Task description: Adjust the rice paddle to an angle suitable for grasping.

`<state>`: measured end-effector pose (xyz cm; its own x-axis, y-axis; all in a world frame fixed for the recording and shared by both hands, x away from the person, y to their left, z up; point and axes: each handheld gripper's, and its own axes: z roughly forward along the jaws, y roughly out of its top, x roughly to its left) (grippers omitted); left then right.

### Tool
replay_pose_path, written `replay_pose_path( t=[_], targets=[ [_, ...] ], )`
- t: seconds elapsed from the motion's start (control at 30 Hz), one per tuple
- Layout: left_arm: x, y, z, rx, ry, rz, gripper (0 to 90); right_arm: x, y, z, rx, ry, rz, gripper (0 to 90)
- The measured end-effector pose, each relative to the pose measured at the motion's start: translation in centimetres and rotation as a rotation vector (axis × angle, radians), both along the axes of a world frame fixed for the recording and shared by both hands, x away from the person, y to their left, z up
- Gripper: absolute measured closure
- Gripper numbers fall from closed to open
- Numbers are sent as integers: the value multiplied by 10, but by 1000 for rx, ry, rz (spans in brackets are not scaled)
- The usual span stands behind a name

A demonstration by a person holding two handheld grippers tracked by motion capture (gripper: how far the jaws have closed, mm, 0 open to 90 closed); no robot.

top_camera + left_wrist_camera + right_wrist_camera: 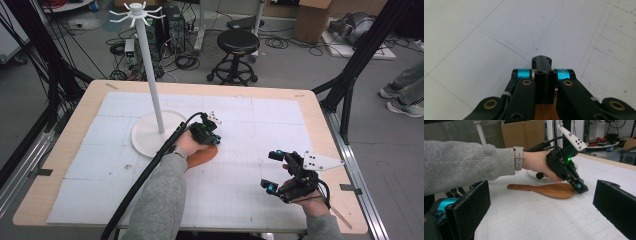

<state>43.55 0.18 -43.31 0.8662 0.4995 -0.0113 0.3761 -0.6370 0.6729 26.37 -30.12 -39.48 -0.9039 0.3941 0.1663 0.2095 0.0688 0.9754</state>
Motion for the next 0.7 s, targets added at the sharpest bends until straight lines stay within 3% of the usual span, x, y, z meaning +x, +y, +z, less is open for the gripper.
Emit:
replay_pose_path(
  t=[0.17, 0.33, 0.7],
  targets=[
    [-6, -1, 1, 30, -19, -7, 898, -1, -2, 0, 4, 5, -7, 0],
    [-16, 6, 3, 41, 11, 3, 899, -3, -5, 1, 17, 0, -22, 0],
    [-36, 31, -1, -22, 37, -1, 899, -3, -3, 0, -8, -5, -39, 0]
  ],
)
